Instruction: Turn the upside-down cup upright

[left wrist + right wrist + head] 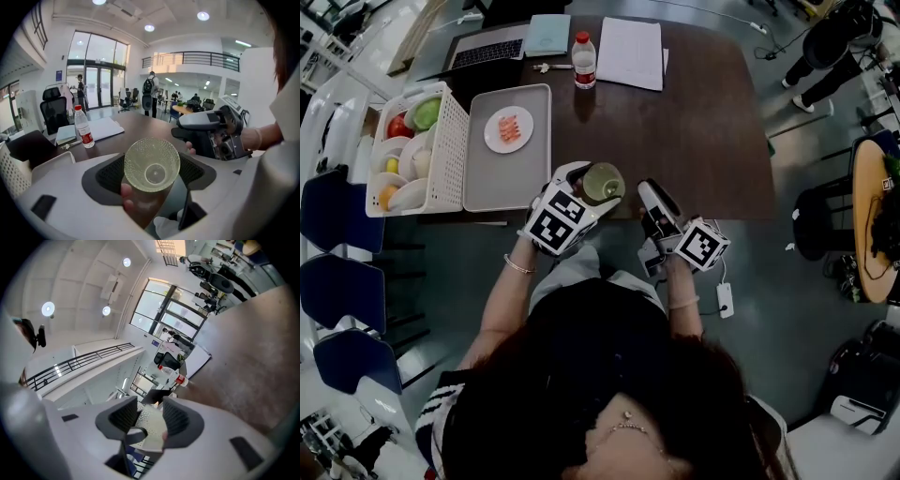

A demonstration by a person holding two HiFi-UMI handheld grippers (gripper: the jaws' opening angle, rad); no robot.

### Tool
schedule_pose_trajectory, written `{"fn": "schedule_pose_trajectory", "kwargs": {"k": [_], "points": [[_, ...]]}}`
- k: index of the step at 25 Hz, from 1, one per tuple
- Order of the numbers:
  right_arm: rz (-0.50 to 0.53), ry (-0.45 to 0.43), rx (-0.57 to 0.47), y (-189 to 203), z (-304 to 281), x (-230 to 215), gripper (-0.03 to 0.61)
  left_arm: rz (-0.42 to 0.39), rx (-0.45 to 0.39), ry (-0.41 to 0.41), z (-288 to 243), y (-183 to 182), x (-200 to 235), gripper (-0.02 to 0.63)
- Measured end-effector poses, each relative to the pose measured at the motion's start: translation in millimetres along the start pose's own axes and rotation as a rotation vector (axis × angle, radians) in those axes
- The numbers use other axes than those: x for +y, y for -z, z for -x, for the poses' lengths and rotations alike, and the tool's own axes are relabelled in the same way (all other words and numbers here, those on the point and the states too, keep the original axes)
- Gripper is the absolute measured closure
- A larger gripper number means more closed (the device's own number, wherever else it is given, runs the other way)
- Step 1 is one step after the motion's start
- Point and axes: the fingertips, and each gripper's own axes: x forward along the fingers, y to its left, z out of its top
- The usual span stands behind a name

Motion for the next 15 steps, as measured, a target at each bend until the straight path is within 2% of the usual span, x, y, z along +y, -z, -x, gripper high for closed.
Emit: {"fn": "schedule_pose_trajectory", "kwargs": {"k": [7, 15], "points": [[0.056, 0.071, -0.007, 0, 6, -8, 0.433, -0.138, 0.129, -0.04, -38, 30, 4, 0.247], [0.059, 0.087, -0.012, -3, 10, -11, 0.442, -0.257, 0.208, -0.062, -67, 55, 5, 0.247]]}}
